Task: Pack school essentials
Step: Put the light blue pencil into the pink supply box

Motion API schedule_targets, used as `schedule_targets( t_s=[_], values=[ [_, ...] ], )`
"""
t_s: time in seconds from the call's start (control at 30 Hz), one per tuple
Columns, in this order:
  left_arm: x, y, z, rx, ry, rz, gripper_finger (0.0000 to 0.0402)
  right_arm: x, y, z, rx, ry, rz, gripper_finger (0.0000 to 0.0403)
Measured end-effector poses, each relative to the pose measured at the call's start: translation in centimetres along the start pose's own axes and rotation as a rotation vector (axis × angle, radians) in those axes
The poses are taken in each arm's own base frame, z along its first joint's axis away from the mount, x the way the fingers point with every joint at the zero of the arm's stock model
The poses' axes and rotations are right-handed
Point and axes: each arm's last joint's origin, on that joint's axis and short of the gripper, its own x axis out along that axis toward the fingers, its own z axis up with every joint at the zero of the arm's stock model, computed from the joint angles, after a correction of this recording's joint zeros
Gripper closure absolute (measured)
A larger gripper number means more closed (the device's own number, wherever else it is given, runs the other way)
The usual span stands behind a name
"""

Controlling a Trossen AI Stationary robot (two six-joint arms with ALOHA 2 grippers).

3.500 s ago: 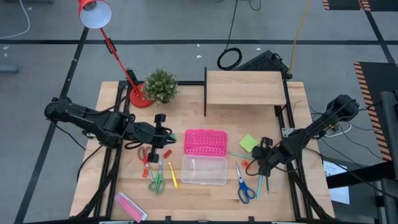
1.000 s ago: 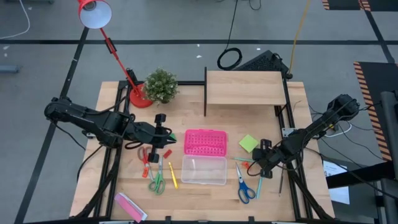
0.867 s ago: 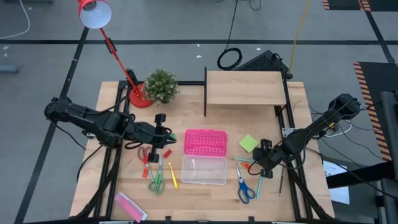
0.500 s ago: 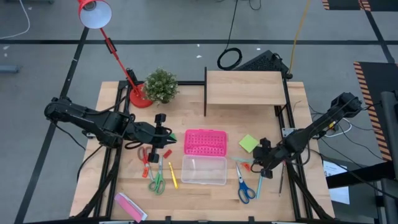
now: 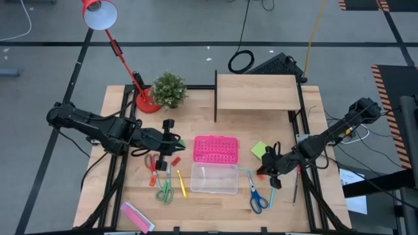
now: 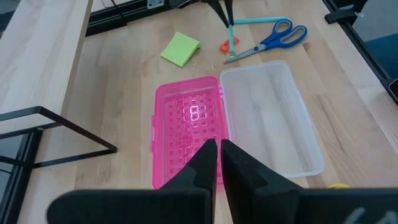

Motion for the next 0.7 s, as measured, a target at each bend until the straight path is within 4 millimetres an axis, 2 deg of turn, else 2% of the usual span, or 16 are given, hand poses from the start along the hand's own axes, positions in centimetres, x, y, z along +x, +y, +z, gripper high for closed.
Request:
schedule_targets(
  t_s=[0.33,0.7],
  values=[
    [0.0,0.0,0.0,0.000,0.000,0.000,0.0376,1.2,-0.7,2.4,0.042,-0.110,-0.003,0.0389],
    [0.0,0.0,0.0,-0.001,0.000,0.000,0.0376,4.3,1.1,8.5,-0.035,-0.091,-0.011,0.0390]
  ],
)
